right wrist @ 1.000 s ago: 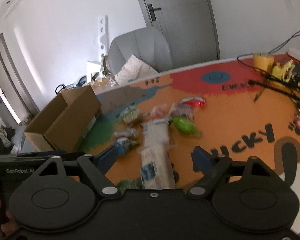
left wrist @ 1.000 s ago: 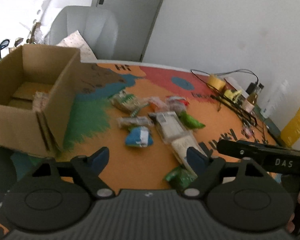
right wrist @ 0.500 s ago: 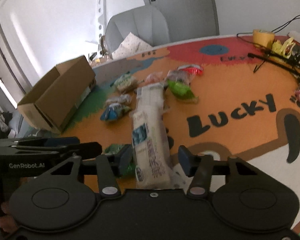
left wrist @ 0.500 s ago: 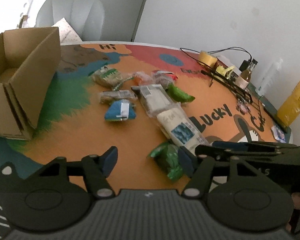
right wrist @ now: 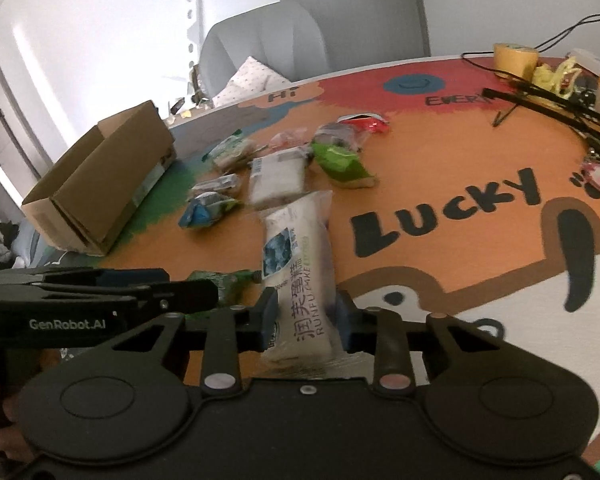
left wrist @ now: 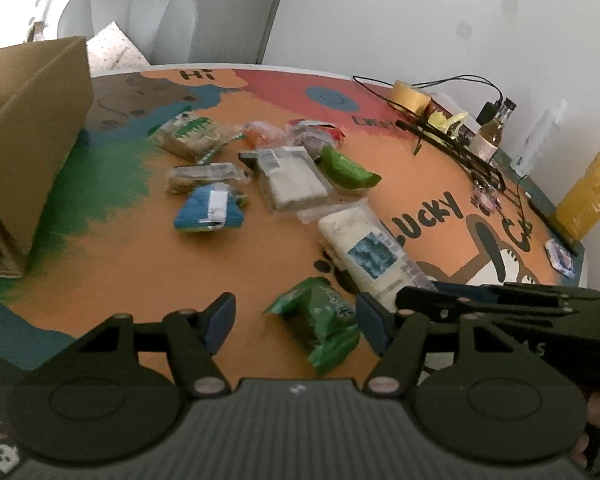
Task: Organize snacks
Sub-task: 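Grasp the green packet with the left gripper while the right grasps the white bread bag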
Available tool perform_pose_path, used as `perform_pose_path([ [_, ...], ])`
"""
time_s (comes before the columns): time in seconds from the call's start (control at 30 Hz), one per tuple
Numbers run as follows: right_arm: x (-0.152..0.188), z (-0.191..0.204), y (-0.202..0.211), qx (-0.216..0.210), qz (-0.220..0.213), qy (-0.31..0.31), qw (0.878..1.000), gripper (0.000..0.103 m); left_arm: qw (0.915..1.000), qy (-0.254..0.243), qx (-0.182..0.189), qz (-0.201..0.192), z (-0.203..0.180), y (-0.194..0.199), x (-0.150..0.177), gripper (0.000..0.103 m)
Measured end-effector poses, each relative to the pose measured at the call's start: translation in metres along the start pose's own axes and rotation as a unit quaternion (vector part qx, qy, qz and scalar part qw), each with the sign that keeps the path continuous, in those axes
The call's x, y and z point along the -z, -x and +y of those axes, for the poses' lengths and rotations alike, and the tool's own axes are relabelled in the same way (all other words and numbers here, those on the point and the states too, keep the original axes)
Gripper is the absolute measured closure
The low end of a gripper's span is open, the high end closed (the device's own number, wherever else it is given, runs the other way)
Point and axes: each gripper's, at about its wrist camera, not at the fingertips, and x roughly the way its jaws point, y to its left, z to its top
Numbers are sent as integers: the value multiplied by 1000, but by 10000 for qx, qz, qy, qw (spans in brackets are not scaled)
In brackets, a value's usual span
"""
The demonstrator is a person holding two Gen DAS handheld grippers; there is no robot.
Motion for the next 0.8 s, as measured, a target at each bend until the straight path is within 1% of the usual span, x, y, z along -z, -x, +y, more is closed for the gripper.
perform_pose_path([
  [0.17,0,-7,3,102,7,-97,9999,72,10000,-44,-5,-10,-5,-5,0,37],
  [0.27,-2,0,2,111,20,-1,9999,65,10000,-59,-11,-14,-5,-6,0,37],
  [0.3,-2,4,1,94,17,63,9999,61,10000,-69,-29,-21,-5,-6,1,37],
  [0.37,-2,9,-2,159,18,157,9997,60,10000,-62,-41,-23,-2,-5,2,37],
  [0.5,0,15,-10,221,62,268,9994,52,10000,-43,-57,-22,6,0,4,37],
  [0.67,3,27,-19,278,110,505,9983,52,9998,-49,-192,-24,16,10,6,37],
  [0.73,2,31,-21,326,91,599,9976,57,9996,-11,-270,-22,22,16,7,37],
  [0.8,2,34,-21,310,86,651,9974,64,9993,24,-358,-41,26,20,7,37],
])
